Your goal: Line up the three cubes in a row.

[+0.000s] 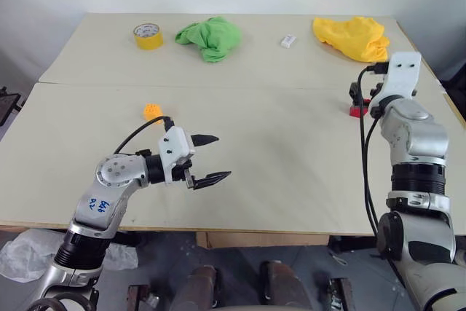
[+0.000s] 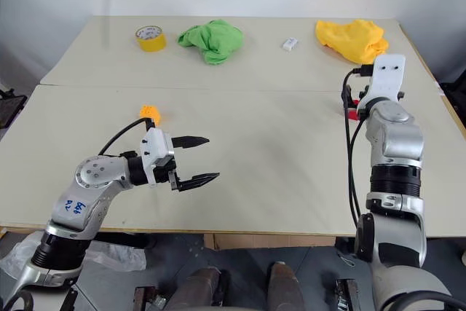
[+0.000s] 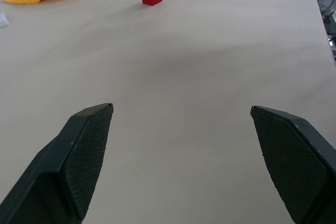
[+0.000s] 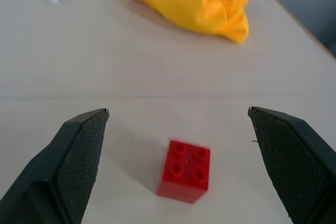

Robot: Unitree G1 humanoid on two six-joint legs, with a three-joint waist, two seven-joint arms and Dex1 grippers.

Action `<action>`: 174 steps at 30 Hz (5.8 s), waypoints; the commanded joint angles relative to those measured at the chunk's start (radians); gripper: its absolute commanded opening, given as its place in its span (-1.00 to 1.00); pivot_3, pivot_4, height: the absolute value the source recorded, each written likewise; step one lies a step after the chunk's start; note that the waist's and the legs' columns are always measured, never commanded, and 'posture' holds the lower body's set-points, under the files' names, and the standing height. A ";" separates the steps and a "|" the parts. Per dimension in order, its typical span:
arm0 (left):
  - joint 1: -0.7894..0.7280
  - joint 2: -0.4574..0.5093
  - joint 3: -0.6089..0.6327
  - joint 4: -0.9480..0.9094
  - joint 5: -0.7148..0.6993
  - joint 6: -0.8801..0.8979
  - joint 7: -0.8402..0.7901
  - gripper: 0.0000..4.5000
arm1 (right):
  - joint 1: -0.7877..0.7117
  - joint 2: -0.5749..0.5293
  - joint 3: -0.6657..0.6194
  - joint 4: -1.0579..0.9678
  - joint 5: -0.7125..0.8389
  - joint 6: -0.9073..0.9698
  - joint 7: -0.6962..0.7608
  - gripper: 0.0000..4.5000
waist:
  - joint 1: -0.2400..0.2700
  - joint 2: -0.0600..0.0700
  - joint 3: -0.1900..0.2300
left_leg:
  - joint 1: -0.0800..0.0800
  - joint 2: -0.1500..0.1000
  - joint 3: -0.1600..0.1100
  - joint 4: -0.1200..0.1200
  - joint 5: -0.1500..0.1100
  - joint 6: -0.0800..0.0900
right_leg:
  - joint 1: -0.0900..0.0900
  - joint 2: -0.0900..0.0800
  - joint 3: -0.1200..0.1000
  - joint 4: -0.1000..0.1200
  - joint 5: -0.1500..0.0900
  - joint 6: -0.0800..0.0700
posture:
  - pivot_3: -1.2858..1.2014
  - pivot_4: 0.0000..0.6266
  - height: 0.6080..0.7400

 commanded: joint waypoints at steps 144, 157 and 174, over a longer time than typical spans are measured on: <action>-0.448 -0.108 -0.147 0.830 0.103 -0.332 -0.459 -0.35 | 0.742 -0.177 0.084 -0.693 0.371 -0.545 1.103 1.00 | 0.014 0.002 0.005 | 0.004 0.003 -0.010 0.003 -0.008 0.000 | 0.016 0.004 -0.024 -0.012 -0.002 -0.003 | 0.03 -0.52 1.00; -0.632 -0.226 -0.116 1.242 0.221 -0.610 -0.503 -0.35 | 0.889 -0.172 0.029 -0.791 0.366 -0.556 1.002 1.00 | 0.028 -0.001 0.007 | 0.004 0.001 -0.010 0.005 -0.007 0.002 | 0.016 0.002 -0.024 -0.011 -0.001 -0.001 | 0.03 -0.52 1.00; -0.614 -0.192 -0.032 1.227 0.237 -0.665 -0.510 0.99 | 0.829 -0.158 0.108 -0.834 0.411 -0.482 0.972 1.00 | 0.023 -0.002 0.007 | 0.004 0.001 -0.010 0.005 -0.007 0.003 | 0.015 0.003 -0.024 -0.010 -0.001 0.000 | 0.03 -0.52 1.00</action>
